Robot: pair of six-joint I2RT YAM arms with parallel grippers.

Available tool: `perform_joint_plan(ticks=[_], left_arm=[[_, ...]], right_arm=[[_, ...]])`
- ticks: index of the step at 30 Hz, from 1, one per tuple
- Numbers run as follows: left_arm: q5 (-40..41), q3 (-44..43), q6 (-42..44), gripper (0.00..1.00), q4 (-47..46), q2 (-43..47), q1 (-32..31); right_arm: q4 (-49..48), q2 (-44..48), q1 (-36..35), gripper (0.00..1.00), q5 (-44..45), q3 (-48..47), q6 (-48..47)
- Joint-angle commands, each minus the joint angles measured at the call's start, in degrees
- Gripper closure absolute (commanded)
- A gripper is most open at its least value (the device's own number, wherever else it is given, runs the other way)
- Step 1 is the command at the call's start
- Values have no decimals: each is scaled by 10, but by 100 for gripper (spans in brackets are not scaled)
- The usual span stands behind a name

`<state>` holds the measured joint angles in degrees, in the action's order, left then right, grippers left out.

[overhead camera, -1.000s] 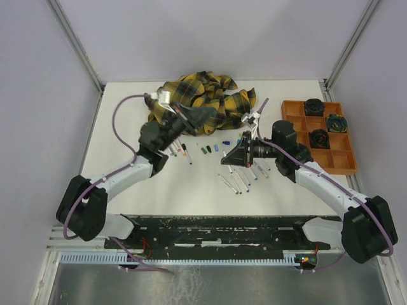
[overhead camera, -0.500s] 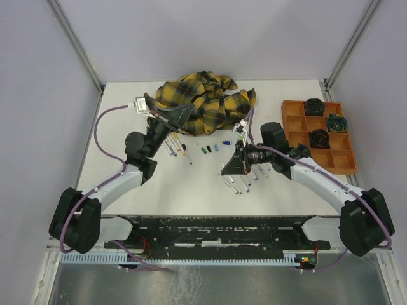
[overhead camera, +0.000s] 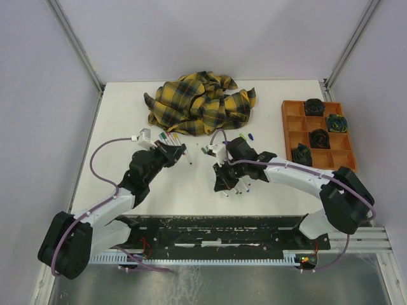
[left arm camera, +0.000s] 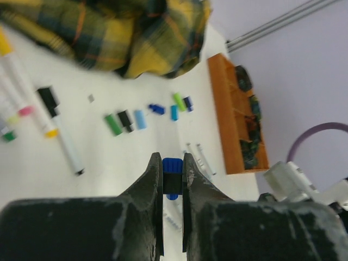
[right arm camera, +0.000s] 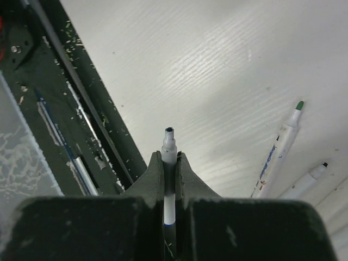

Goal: Open the pen caps
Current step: Place the pen at the center of the board.

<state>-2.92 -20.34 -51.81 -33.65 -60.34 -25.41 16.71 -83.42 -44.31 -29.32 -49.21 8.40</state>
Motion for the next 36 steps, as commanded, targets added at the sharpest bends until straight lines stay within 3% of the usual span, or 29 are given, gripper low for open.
perform_joint_plan(ticks=[1,8,21,36], left_arm=[[41,39,-25,97,95,37,3],[51,97,-38,97,105,91,4],[43,115,-53,97,100,129,4],[36,123,-64,97,94,139,4]], right_arm=[[23,-50,-35,100,122,-48,17],[39,-100,-79,96,260,-73,36],[43,-143,-90,87,361,-83,80],[59,-160,-90,70,346,-95,81]])
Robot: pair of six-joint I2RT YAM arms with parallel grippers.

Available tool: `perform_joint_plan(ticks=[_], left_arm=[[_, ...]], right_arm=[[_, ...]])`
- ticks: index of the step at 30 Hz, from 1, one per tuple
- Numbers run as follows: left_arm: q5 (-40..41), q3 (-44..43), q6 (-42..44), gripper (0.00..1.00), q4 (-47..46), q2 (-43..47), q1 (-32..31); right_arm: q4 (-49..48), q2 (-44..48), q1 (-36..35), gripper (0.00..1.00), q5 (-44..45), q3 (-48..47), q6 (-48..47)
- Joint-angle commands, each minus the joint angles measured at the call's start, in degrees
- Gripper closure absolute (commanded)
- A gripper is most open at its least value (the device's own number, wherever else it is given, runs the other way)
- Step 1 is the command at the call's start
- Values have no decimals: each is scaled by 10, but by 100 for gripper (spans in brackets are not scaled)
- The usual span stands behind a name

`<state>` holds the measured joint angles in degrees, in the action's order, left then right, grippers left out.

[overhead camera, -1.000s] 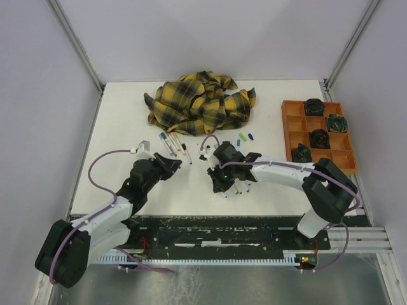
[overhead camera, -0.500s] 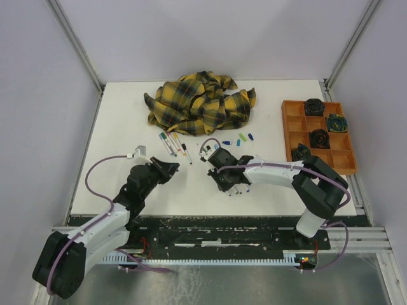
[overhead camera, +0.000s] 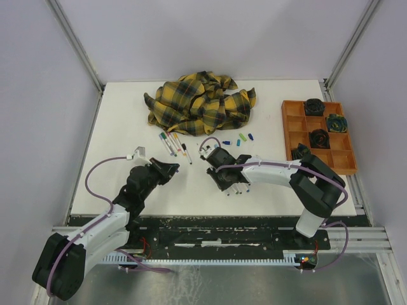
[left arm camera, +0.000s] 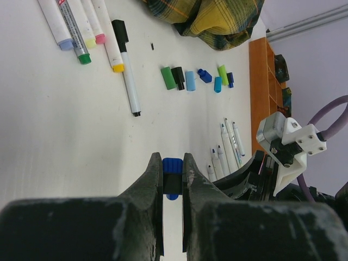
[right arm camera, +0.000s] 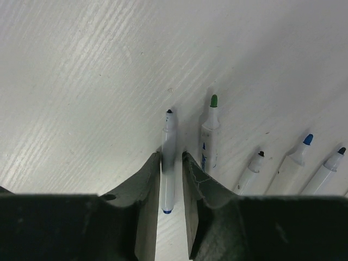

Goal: Open the pen caps
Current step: Place the pen at the center of the board.

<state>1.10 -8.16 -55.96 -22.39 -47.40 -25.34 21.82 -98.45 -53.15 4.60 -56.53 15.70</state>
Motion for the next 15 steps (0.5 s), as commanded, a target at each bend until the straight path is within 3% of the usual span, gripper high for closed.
perform_joint_plan(ticks=[1,15], left_arm=[[-4,2,-23,97,-19,10,3],[-25,0,-33,97,-37,1,3]], right_arm=[[8,-11,-2,67,4,-23,7],[15,1,-2,63,-21,-32,-7]])
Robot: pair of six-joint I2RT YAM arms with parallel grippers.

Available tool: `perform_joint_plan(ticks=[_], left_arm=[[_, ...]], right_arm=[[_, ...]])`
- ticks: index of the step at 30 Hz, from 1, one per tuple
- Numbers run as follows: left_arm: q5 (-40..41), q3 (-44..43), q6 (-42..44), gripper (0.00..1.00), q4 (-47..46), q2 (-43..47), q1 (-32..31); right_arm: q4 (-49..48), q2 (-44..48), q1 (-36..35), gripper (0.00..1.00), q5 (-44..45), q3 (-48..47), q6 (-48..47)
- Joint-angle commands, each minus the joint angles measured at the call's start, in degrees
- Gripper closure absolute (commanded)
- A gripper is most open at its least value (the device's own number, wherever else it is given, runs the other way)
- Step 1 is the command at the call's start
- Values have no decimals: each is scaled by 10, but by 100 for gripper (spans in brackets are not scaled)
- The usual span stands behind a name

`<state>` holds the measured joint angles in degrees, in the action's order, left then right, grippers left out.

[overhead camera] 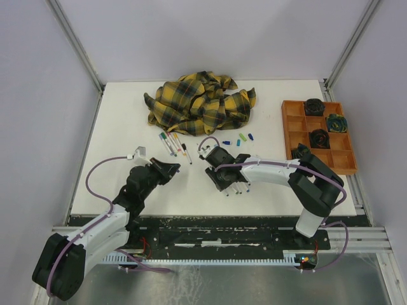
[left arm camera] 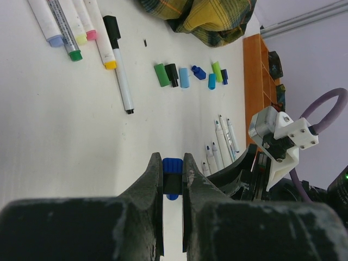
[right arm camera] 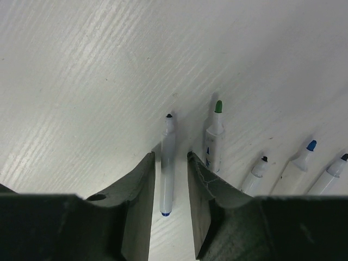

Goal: Open the pen caps
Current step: Place the pen at the center of the board, then place the pen cap at the center of the board.

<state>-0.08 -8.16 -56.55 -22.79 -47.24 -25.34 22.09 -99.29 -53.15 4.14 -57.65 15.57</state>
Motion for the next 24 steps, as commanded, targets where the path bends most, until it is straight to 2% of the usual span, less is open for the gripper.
perform_joint_plan(ticks=[1,14,17,19,22,24], left_arm=[[-15,0,-28,97,-36,-3,2],[-31,-29,-31,97,-51,-57,2],[-33,-52,-24,97,-50,-87,0],[-29,-75,-16,97,-45,-113,-4],[0,-123,0,97,-6,-160,-24],[37,-165,17,97,36,-196,-45]], right_arm=[[14,13,-2,62,-21,-23,-8],[12,111,28,57,-43,-30,-45],[19,145,53,58,-87,-33,-70],[41,167,76,58,-139,-45,-125],[99,192,128,58,-221,-64,-226],[117,211,158,58,-249,-65,-250]])
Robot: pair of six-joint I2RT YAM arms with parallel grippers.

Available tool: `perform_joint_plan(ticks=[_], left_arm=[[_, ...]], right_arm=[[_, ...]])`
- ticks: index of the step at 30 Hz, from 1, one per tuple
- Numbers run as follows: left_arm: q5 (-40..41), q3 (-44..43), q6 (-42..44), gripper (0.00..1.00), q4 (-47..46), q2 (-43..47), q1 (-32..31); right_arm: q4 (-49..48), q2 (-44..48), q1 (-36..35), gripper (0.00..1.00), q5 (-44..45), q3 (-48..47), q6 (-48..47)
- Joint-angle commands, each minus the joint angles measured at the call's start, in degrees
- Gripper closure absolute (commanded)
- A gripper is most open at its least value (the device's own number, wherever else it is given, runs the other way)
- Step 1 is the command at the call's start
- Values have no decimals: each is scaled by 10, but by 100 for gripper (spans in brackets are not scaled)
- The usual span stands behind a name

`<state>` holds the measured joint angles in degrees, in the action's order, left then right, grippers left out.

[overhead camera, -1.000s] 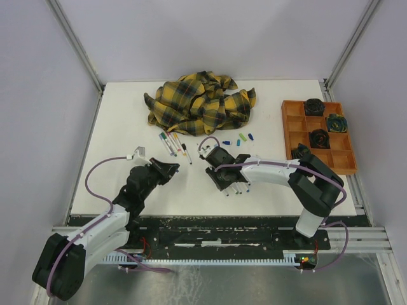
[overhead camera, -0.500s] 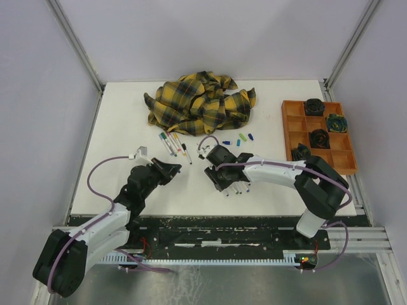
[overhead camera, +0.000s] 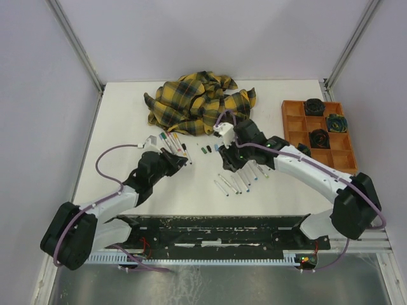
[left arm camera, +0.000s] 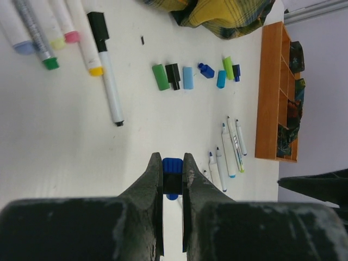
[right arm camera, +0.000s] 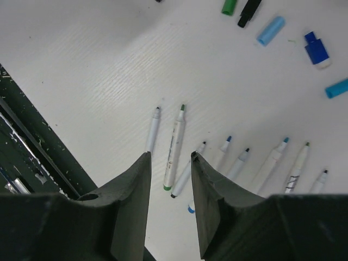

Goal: Open the pen caps
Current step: Place the pen cap at the center of the board.

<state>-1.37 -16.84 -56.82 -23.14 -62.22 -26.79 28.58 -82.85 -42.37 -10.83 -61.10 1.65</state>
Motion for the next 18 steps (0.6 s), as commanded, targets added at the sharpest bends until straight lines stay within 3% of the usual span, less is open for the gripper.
perform_joint_plan(ticks=[1,8,18], left_arm=[[76,-102,27,97,65,-66,-43],[251,-335,22,97,338,-263,-98],[284,-581,29,97,510,-482,-102]], right_arm=[[57,56,63,58,-115,-28,-118],[46,119,109,57,-145,-5,-127],[48,126,124,58,-159,-4,-125]])
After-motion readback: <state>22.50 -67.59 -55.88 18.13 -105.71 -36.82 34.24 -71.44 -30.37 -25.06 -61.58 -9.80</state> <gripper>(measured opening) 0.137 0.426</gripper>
